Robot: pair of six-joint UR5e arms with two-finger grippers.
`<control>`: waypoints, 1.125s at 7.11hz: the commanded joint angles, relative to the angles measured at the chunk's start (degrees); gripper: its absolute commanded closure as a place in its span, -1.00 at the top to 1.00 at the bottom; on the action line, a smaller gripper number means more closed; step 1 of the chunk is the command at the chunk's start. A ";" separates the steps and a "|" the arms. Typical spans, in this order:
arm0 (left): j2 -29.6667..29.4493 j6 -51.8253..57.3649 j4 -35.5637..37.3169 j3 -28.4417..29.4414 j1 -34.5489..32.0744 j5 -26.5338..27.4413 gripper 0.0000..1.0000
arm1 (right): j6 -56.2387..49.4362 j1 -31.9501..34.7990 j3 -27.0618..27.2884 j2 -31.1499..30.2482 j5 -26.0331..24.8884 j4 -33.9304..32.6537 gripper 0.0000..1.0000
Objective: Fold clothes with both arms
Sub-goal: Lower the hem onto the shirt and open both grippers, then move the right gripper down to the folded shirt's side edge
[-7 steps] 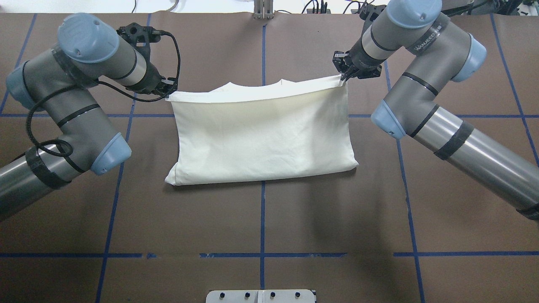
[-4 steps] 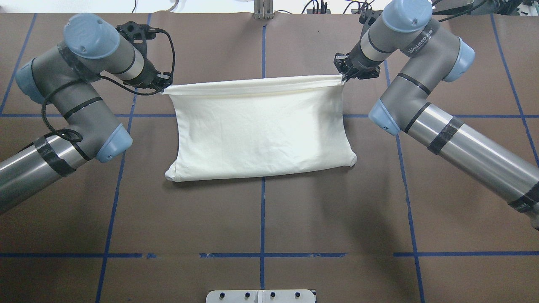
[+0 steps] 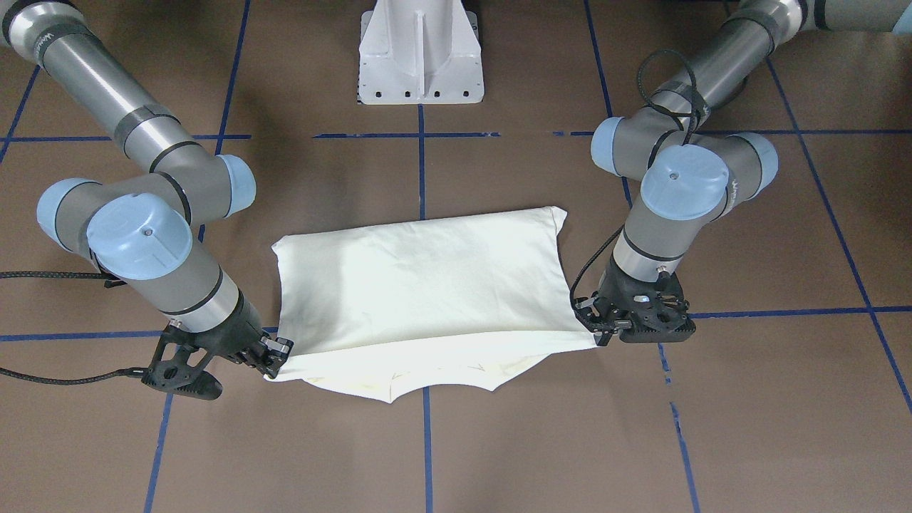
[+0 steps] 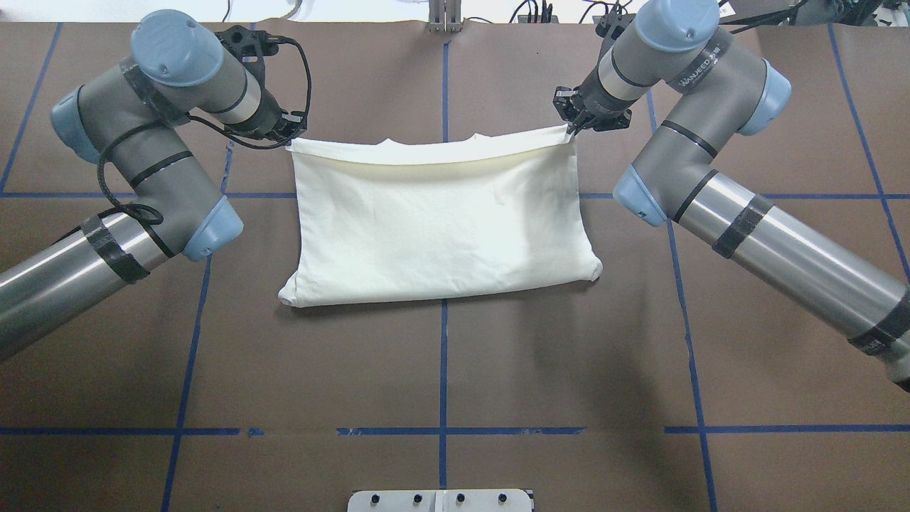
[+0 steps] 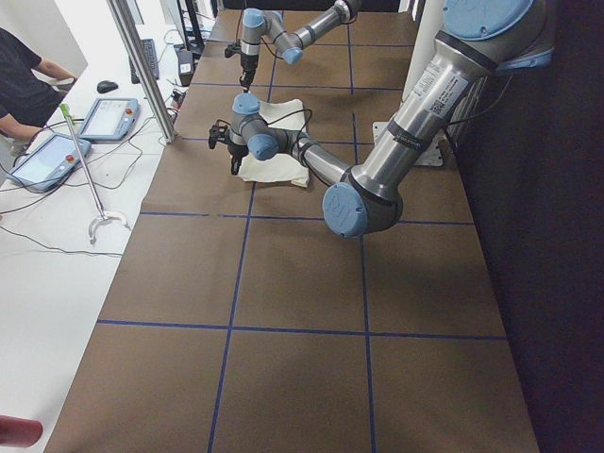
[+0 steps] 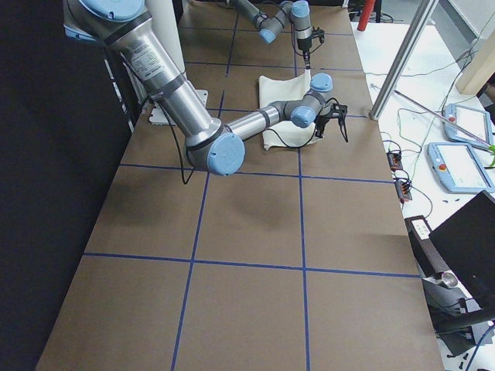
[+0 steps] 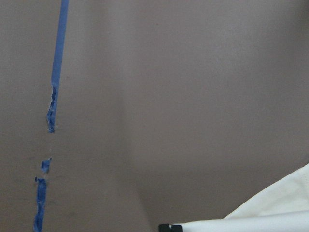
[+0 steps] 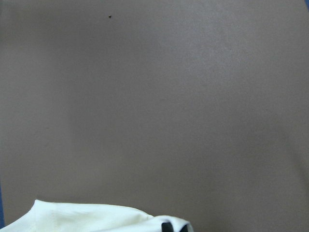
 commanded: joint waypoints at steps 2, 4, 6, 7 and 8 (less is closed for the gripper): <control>-0.44 -0.35 0.01 0.45 0.09 0.00 -0.52 | -0.05 -0.12 0.16 -0.17 0.13 0.09 0.11; -0.36 -0.27 0.18 0.27 0.09 0.00 1.00 | -0.14 -0.12 0.33 -0.08 0.30 0.09 1.00; 0.26 -0.18 0.88 -1.99 -0.17 0.09 1.00 | 0.73 -1.86 6.35 -2.96 0.83 -0.60 1.00; 0.61 -0.35 1.41 -3.84 -0.26 0.09 1.00 | 1.60 -3.27 11.27 -7.16 0.75 -0.78 1.00; 1.22 -0.61 2.02 -5.69 -0.26 0.09 1.00 | 2.48 -5.11 15.84 -11.46 0.22 -2.09 1.00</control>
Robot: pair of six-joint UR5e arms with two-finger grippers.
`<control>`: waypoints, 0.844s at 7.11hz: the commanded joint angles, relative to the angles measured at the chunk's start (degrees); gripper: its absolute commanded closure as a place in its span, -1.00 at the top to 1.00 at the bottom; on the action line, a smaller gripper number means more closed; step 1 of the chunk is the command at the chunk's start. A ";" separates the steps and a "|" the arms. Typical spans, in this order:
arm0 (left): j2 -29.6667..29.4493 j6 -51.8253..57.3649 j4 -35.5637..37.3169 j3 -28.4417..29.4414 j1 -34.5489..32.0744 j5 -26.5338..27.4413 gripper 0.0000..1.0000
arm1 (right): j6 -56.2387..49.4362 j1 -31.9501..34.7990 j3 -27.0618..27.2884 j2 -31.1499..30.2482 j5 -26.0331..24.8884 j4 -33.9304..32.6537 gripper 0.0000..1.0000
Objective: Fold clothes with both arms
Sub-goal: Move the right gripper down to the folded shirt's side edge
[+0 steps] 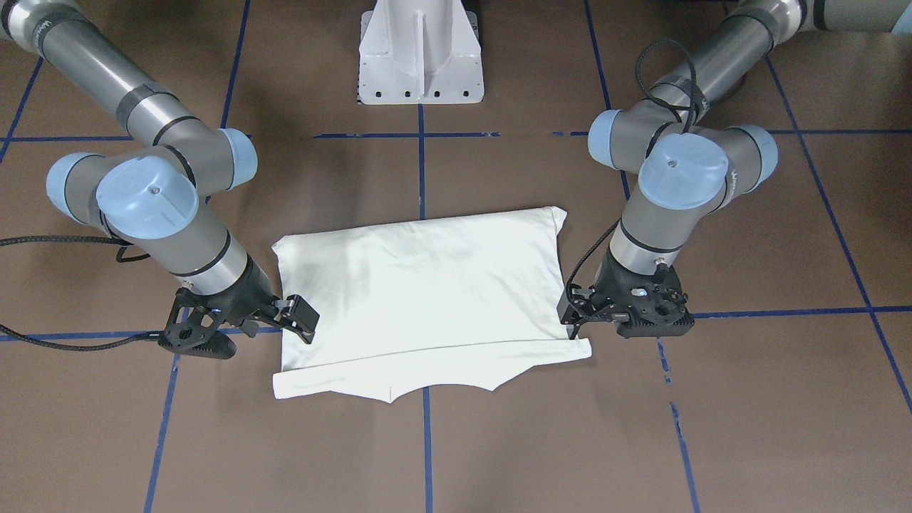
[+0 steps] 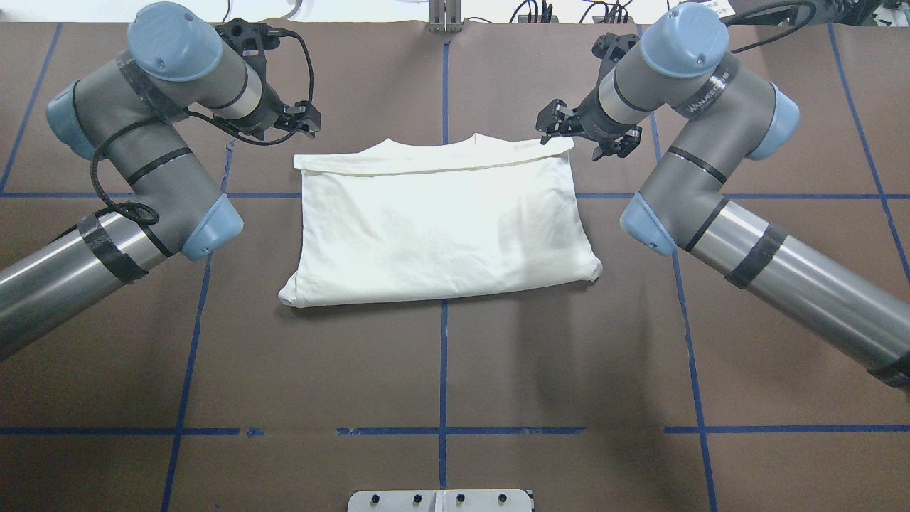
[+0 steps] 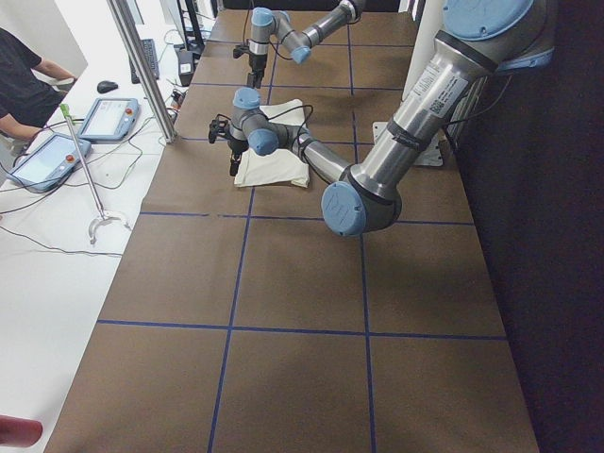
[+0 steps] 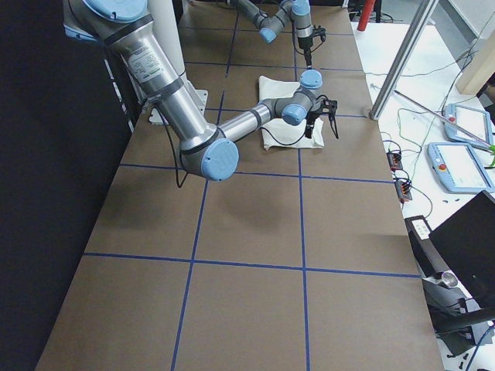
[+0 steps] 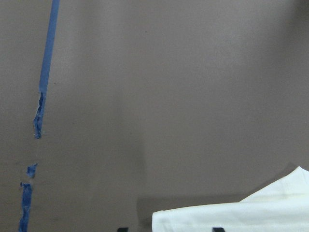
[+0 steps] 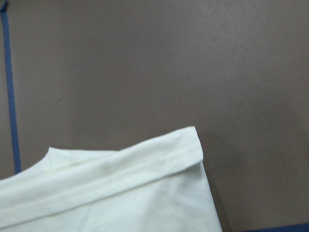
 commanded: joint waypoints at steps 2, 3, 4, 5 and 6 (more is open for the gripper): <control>2.04 -0.35 0.69 -4.44 0.03 -0.08 1.00 | 3.35 -6.16 13.58 -9.47 -1.62 -5.95 0.99; 2.39 -0.26 0.69 -4.35 0.12 -0.08 1.00 | 4.15 -8.18 13.61 -10.01 -2.93 -5.96 0.98; 2.74 -0.26 0.60 -4.35 0.12 -0.08 1.00 | 4.16 -9.42 13.26 -10.28 -3.90 -6.05 0.92; 2.75 -0.26 0.60 -4.35 0.12 -0.08 1.00 | 4.16 -9.52 13.08 -10.89 -3.91 -6.14 0.92; 2.75 -0.26 0.60 -4.35 0.21 -0.16 1.00 | 4.16 -9.61 12.99 -11.68 -3.83 -6.14 0.92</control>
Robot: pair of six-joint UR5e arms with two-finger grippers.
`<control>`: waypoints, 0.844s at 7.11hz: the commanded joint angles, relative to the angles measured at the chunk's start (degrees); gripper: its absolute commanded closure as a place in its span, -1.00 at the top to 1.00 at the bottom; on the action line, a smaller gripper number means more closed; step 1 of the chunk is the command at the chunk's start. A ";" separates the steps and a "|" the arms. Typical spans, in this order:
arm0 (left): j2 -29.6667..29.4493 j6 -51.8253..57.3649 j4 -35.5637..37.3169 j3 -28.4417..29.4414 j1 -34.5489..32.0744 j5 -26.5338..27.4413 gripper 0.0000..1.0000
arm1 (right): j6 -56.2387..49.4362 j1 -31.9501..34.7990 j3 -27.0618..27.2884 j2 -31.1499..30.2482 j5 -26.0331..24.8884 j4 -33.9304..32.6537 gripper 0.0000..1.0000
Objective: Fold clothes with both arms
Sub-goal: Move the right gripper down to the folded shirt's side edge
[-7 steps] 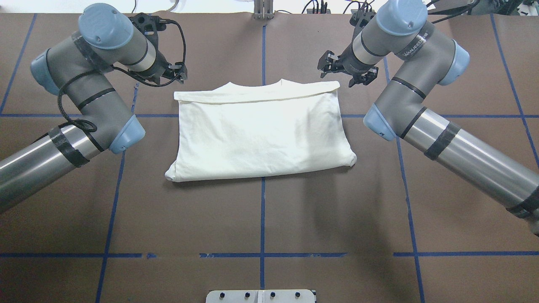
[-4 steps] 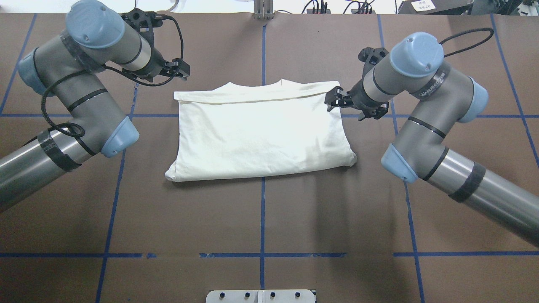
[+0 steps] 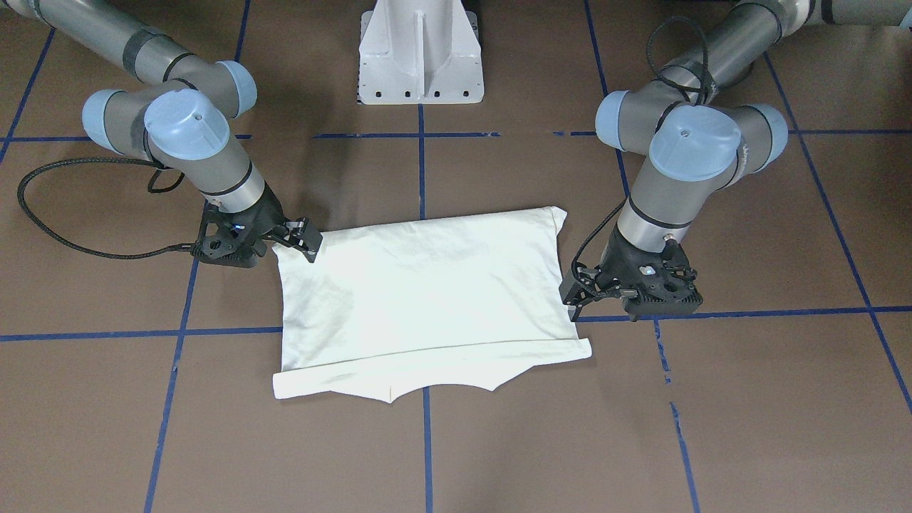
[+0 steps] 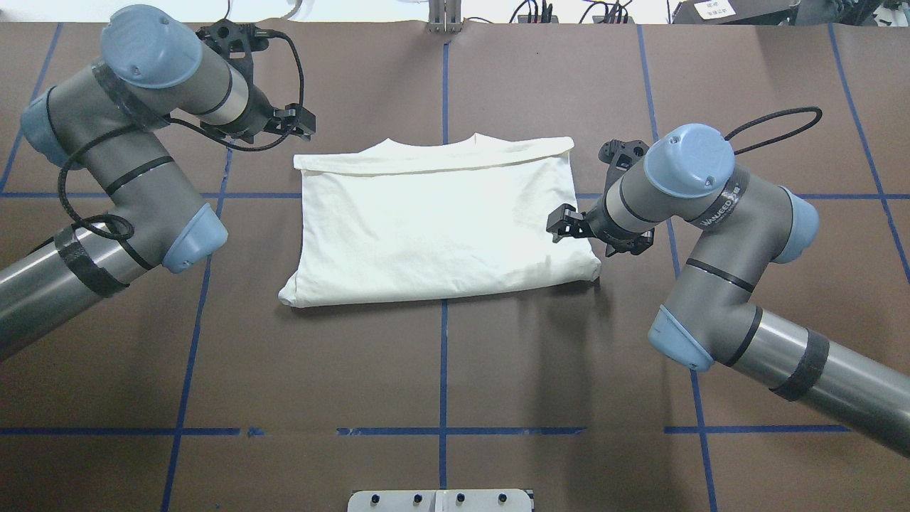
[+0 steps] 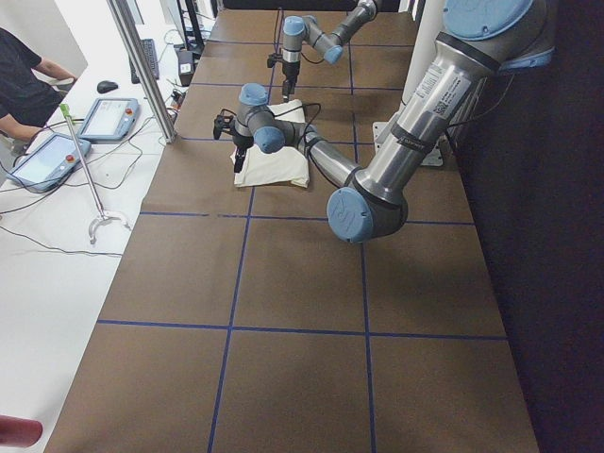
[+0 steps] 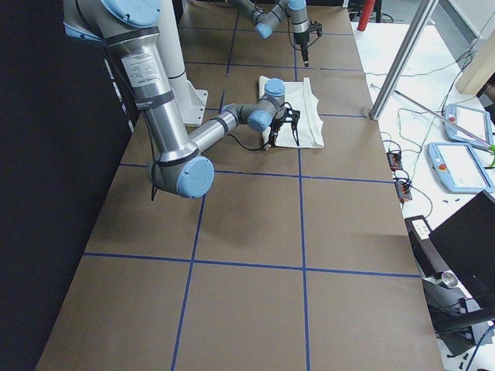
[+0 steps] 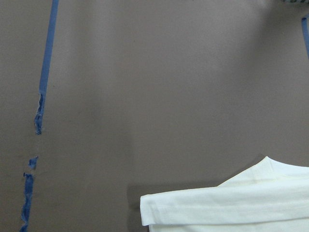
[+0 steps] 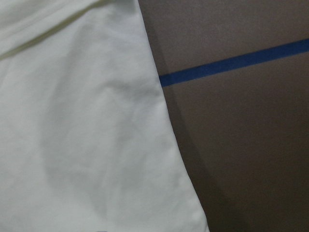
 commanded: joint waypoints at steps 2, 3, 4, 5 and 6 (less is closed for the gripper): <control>-0.03 0.00 -0.01 -0.11 0.06 -0.07 1.00 | 0.06 -0.97 -0.19 -1.58 0.06 -0.16 0.19; 0.06 0.00 -0.01 -0.11 0.06 -0.07 1.00 | 0.06 -1.41 -0.19 -1.41 0.14 -0.42 -0.58; 0.06 0.00 -0.01 -0.02 0.06 0.02 1.00 | -0.38 -1.42 0.07 -1.41 0.49 -0.42 -1.00; 0.06 0.00 -0.01 -0.02 0.06 0.02 1.00 | -0.47 -1.33 0.68 -1.32 0.58 -0.33 -1.00; 0.06 0.00 -0.01 0.07 0.06 0.02 1.00 | -0.82 -1.24 0.77 -1.41 0.85 -0.25 -1.00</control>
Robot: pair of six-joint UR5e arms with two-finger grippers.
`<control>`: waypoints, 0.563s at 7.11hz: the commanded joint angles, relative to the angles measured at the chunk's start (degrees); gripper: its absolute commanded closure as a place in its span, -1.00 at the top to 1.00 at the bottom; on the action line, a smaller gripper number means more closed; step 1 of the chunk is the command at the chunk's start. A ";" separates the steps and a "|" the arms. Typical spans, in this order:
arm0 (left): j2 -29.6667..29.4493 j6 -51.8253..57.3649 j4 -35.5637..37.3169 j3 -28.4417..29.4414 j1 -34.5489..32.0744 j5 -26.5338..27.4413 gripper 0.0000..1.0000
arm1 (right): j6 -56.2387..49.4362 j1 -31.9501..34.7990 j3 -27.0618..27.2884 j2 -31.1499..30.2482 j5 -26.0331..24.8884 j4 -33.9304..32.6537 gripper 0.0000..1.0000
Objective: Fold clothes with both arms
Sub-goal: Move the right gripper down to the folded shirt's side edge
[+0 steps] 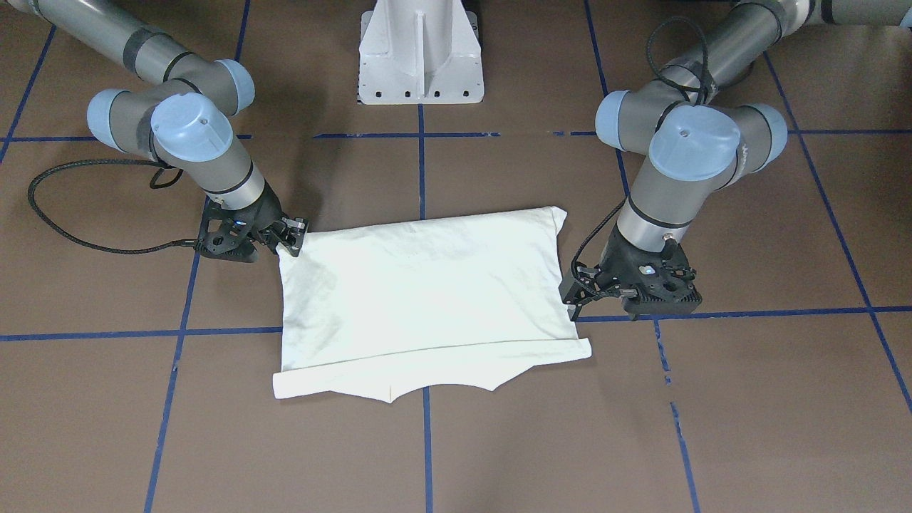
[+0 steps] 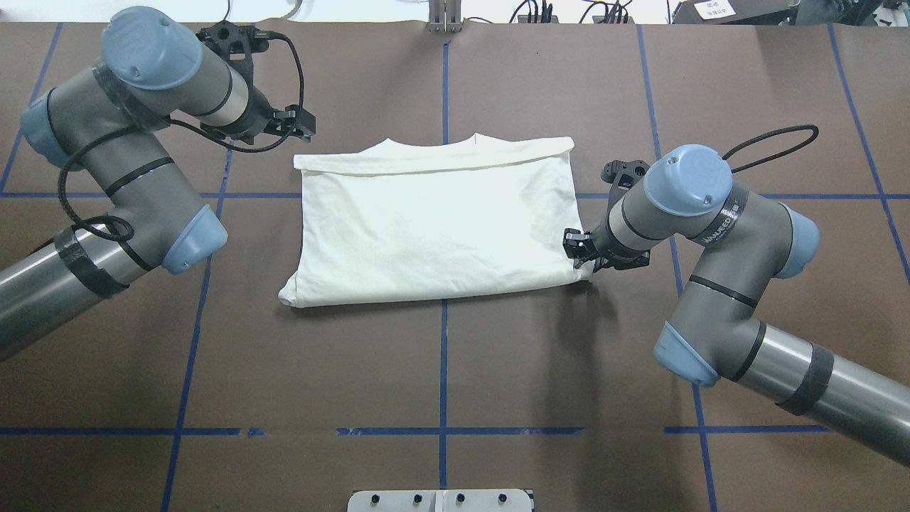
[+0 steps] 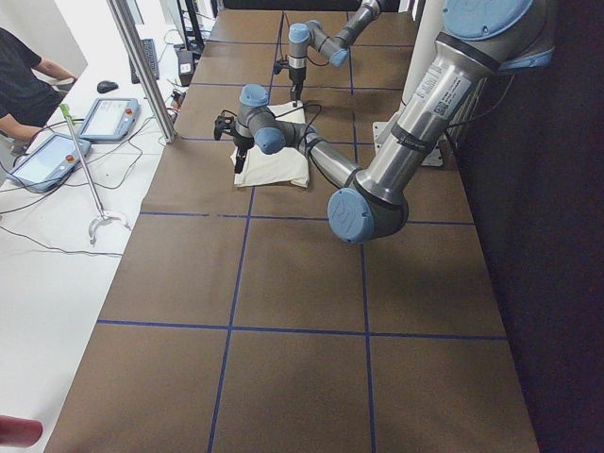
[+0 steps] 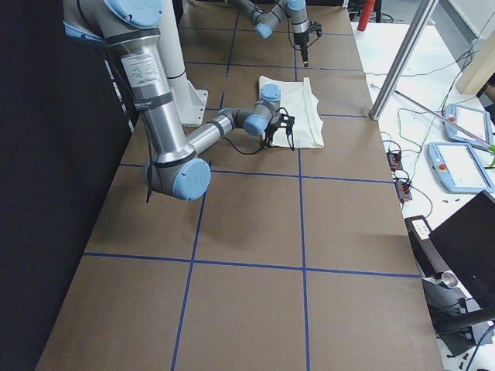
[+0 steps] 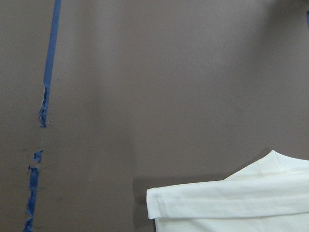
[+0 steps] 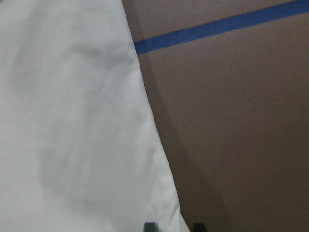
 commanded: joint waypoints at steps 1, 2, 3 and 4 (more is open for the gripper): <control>0.01 0.00 -0.09 0.07 0.09 0.01 1.00 | -0.26 0.24 1.17 -0.72 1.41 0.35 -1.00; 0.01 0.00 -0.09 -0.01 0.00 -0.08 1.00 | -0.17 0.07 5.36 -4.38 1.59 0.35 -1.00; -0.08 0.00 0.00 -0.28 0.00 0.01 1.00 | 0.44 -1.59 11.14 -9.29 2.90 0.27 -1.00; 0.00 -0.17 0.00 -0.97 0.00 0.10 1.00 | 0.88 -4.21 16.68 -14.65 4.22 0.18 -1.00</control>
